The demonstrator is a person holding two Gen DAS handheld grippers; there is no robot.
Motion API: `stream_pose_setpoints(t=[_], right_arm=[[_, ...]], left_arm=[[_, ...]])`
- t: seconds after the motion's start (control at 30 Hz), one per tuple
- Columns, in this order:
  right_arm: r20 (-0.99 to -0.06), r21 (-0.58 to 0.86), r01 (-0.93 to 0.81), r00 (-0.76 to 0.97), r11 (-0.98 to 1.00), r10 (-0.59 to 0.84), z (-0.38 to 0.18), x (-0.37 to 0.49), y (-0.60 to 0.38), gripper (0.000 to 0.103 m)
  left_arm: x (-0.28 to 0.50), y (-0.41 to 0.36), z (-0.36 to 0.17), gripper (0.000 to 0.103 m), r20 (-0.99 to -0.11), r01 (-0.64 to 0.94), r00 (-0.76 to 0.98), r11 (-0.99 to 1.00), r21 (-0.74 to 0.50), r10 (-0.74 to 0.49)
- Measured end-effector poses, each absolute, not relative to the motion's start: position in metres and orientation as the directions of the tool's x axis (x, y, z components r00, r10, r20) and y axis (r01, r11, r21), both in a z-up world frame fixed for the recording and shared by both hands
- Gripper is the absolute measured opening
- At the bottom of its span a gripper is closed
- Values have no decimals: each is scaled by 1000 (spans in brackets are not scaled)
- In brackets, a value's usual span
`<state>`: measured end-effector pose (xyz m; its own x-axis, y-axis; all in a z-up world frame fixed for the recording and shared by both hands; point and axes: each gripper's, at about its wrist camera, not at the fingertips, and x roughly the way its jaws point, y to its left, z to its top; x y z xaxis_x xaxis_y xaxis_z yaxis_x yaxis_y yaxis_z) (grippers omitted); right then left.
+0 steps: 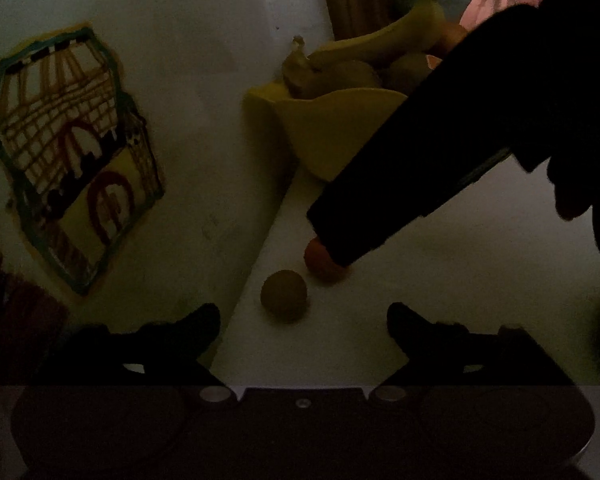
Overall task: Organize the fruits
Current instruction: 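Grasp the cherry tomato with the right tool while the left tool grasps the kiwi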
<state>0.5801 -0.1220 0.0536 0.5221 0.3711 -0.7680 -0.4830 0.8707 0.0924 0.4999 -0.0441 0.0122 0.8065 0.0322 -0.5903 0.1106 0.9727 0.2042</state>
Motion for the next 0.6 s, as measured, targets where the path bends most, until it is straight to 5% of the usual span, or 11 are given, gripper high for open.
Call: stream_pose_setpoints(t=[0.6], right_arm=[[-806, 107, -544, 443, 832, 393, 30, 611, -92, 46]], left_arm=[[543, -38, 14, 51, -605, 36, 794, 988, 149, 62]])
